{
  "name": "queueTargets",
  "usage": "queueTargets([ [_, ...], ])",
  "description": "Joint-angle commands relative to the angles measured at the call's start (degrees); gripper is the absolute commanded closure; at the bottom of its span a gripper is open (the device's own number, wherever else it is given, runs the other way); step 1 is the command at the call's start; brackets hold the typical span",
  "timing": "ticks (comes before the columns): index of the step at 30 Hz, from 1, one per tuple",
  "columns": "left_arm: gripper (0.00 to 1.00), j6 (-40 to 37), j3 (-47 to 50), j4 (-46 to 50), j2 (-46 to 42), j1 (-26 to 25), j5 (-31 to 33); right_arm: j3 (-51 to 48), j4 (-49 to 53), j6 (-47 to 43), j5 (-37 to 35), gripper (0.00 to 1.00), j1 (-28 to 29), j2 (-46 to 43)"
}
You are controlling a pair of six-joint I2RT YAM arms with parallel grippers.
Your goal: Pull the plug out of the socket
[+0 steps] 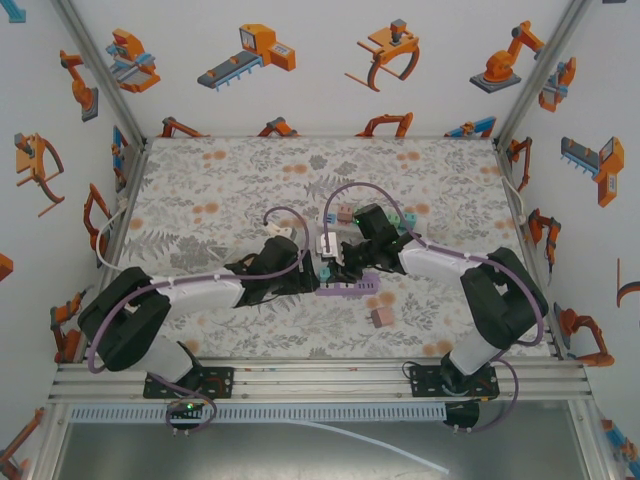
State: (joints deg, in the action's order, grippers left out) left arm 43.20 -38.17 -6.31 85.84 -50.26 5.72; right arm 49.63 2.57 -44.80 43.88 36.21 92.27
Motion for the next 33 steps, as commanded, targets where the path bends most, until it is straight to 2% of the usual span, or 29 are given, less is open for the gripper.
queueTargets([
  [1,0.35,-1.0,-0.9,7.8,2.7,-0.9,2.3,1.5,-2.4,1.3,3.0,0.70,0.5,-0.1],
  [12,0.36,0.9,-1.2,9.6,4.5,-1.5,4.7,1.0,-4.0,3.1,3.5,0.74,0.6,-2.2],
  [25,0.37,1.4,-1.9,10.8,2.2,-1.7,5.3,-0.7,-4.8,3.5,1.6,0.75,0.6,-6.8],
  [29,0.37,1.2,-2.6,11.6,-0.7,-1.8,5.0,-1.8,-7.4,7.8,0.4,0.78,0.6,-9.4],
  [33,0.36,-0.3,-4.6,13.2,-4.5,-1.9,5.1,-4.1,-12.9,18.1,-3.1,0.80,0.6,-13.8],
])
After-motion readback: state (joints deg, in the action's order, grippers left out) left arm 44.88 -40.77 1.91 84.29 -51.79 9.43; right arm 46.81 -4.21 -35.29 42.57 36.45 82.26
